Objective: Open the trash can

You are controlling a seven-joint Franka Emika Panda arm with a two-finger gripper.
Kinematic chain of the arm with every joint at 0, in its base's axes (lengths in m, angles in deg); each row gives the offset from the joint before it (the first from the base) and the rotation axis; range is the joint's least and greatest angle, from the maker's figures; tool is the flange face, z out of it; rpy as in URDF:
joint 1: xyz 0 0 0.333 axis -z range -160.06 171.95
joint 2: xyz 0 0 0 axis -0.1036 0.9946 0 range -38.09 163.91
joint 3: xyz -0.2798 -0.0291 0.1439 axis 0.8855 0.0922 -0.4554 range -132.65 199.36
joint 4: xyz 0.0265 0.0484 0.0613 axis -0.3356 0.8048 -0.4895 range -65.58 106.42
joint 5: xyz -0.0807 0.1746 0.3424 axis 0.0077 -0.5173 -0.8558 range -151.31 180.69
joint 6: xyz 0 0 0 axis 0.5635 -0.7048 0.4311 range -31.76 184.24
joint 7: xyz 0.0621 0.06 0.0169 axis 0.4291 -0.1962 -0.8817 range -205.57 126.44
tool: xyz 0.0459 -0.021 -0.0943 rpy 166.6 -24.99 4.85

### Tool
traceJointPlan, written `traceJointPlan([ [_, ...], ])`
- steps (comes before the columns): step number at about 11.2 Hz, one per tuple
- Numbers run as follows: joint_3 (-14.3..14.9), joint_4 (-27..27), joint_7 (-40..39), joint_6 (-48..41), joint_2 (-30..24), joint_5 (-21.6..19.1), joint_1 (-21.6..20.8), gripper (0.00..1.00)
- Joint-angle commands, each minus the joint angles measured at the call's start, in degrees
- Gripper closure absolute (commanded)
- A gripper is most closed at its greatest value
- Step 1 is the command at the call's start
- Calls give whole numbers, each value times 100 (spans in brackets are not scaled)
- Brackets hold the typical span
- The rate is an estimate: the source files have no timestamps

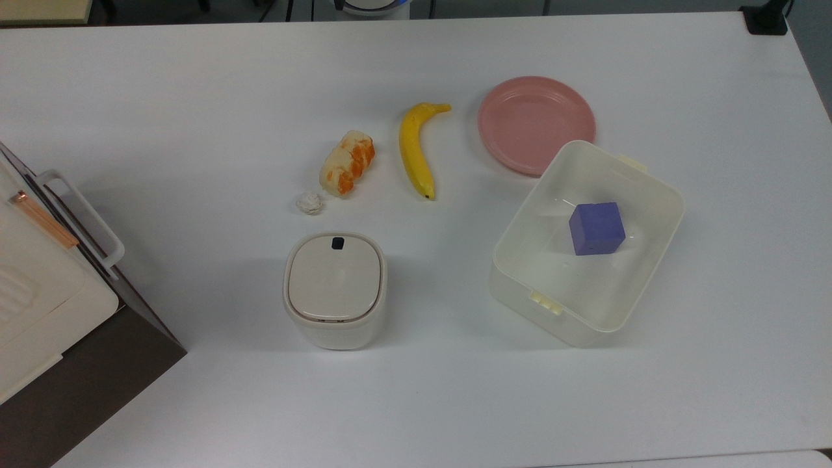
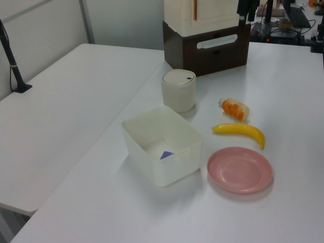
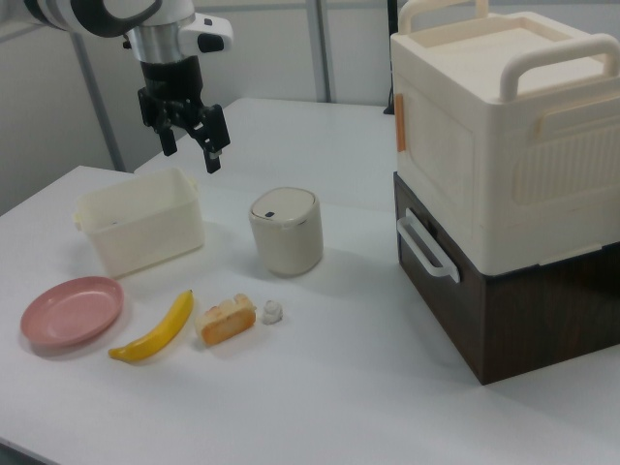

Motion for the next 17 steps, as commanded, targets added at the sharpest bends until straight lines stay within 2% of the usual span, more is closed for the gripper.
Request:
traceJointPlan([
  [1,125,80,-18,32,-89,183,-49,0],
  [11,126,-34,-26,-170,-80,316,-49,0],
  [17,108,-25,-35,-161,-54,553,-84,0],
])
